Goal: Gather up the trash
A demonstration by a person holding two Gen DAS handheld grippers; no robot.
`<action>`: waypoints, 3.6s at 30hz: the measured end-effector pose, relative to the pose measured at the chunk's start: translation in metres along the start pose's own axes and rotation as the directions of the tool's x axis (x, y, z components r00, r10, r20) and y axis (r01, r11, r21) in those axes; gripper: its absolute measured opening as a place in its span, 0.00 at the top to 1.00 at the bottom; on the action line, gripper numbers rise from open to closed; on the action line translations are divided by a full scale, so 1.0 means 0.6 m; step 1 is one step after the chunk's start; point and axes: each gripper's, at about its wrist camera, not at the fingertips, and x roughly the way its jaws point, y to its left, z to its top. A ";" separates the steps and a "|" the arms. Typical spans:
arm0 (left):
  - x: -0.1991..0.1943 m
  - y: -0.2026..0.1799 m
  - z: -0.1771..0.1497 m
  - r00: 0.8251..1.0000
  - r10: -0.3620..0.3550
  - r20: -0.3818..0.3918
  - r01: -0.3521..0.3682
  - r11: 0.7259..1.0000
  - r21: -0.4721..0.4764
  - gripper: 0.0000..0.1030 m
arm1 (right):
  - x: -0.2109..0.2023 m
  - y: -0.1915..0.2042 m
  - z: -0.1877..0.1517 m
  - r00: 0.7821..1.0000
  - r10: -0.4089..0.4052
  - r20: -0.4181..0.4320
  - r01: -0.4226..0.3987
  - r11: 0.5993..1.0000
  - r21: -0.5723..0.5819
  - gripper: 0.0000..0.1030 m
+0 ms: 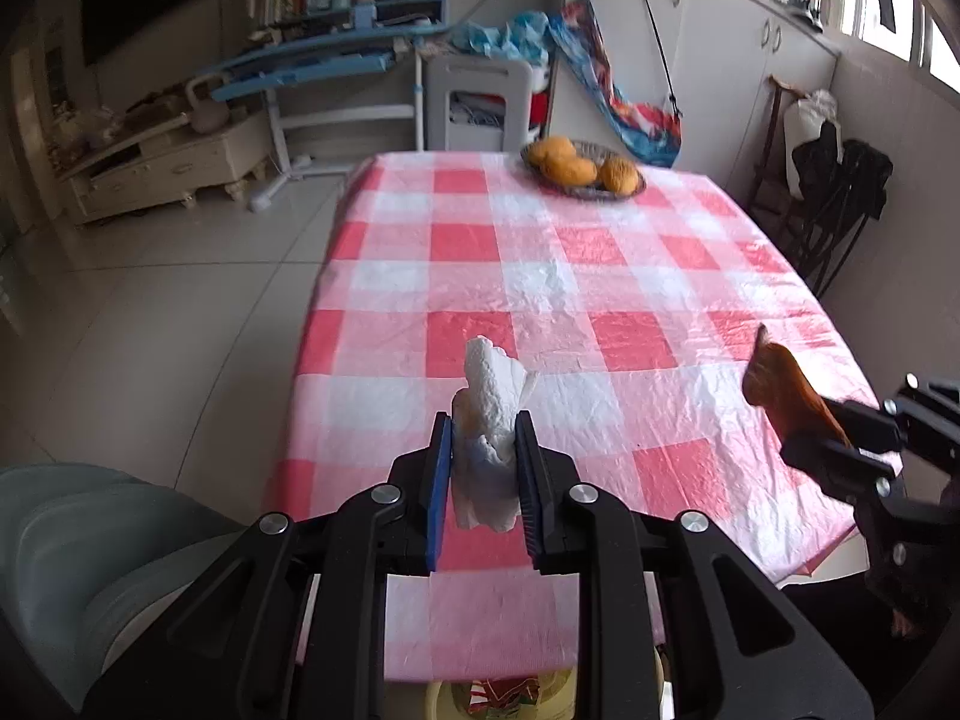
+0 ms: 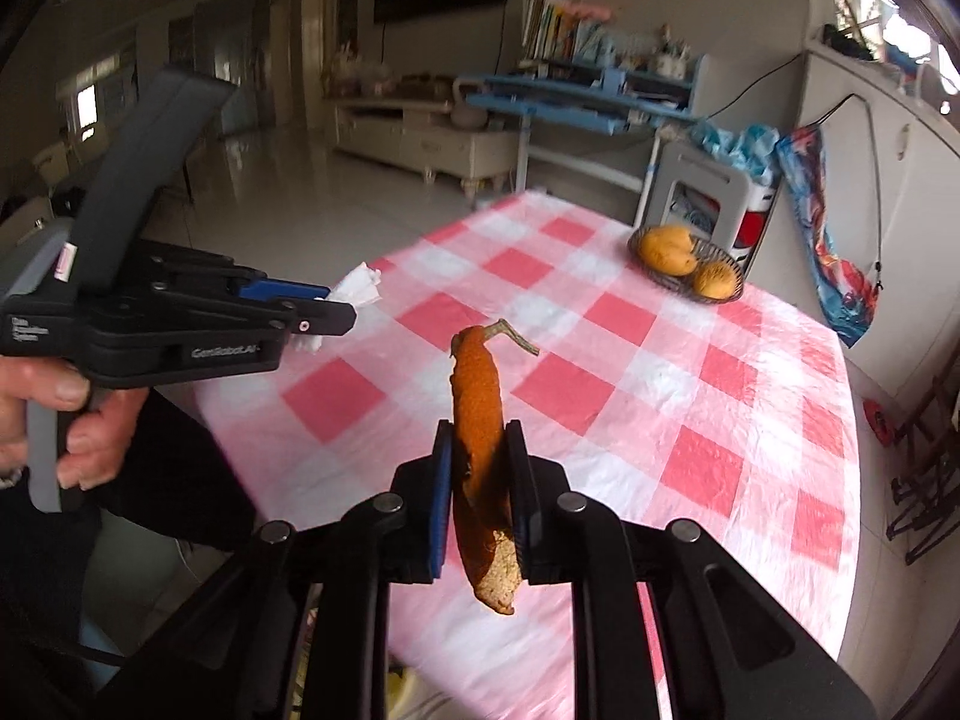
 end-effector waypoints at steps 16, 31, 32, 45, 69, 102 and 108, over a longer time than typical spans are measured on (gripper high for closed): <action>-0.049 -0.022 -0.020 0.995 0.000 0.102 -0.001 1.000 0.017 0.80 | -0.033 0.029 -0.010 0.992 -0.005 0.130 0.001 0.999 0.035 0.83; -0.052 -0.028 -0.017 0.992 0.012 0.125 -0.012 1.000 0.003 0.80 | -0.031 0.040 -0.014 0.990 0.009 0.138 -0.011 1.000 0.017 0.82; -0.052 -0.027 -0.017 0.992 0.013 0.124 -0.013 1.000 0.003 0.80 | -0.031 0.040 -0.014 0.990 0.011 0.138 -0.014 1.000 0.018 0.82; -0.049 -0.023 -0.017 0.991 0.017 0.130 -0.016 1.000 -0.009 0.80 | -0.023 0.050 -0.015 0.992 0.041 0.117 -0.042 0.999 0.008 0.82; -0.041 -0.020 -0.019 0.991 0.025 0.130 -0.023 1.000 -0.016 0.80 | -0.014 0.068 -0.016 0.993 0.077 0.088 -0.076 0.997 -0.022 0.81; -0.035 -0.011 -0.022 0.992 0.030 0.123 -0.028 0.999 -0.020 0.80 | -0.004 0.091 -0.022 0.994 0.102 0.042 -0.099 0.993 -0.064 0.80; -0.034 -0.008 -0.023 0.992 0.031 0.122 -0.029 0.999 -0.022 0.80 | -0.002 0.092 -0.021 0.994 0.104 0.034 -0.101 0.993 -0.066 0.80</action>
